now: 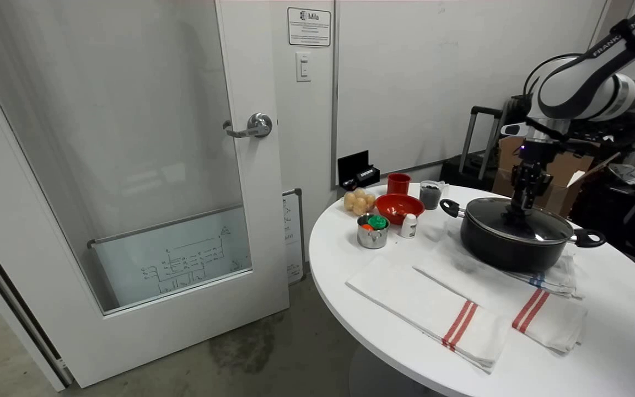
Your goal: Pick up lid and close the pot
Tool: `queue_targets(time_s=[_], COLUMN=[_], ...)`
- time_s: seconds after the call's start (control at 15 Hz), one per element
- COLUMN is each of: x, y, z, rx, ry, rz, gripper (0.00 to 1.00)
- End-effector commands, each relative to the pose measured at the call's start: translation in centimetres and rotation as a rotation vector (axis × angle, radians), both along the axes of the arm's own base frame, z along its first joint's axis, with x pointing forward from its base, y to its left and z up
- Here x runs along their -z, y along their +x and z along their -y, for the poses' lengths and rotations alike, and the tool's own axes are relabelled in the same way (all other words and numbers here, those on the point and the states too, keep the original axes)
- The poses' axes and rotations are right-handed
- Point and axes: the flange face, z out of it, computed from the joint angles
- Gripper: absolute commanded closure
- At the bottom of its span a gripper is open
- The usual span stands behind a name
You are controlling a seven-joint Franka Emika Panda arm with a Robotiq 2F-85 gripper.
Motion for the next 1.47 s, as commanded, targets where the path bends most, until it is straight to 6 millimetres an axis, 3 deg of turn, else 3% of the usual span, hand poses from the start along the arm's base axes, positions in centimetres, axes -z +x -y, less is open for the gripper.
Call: queue_targets(time_s=[0.0, 1.0, 1.07, 1.2, 1.4], x=[-0.6, -0.1, -0.2, -0.2, -0.3], y=[0.7, 2.4, 2.5, 2.5, 2.9], z=[0.4, 0.3, 0.4, 0.4, 0.5], rx=[0.023, 0.015, 0.014, 0.014, 0.015], ry=[0.007, 0.022, 0.021, 0.023, 0.022], rz=[0.001, -0.042, -0.044, -0.047, -0.037], gripper=[0.75, 0.75, 0.25, 0.19, 0.01])
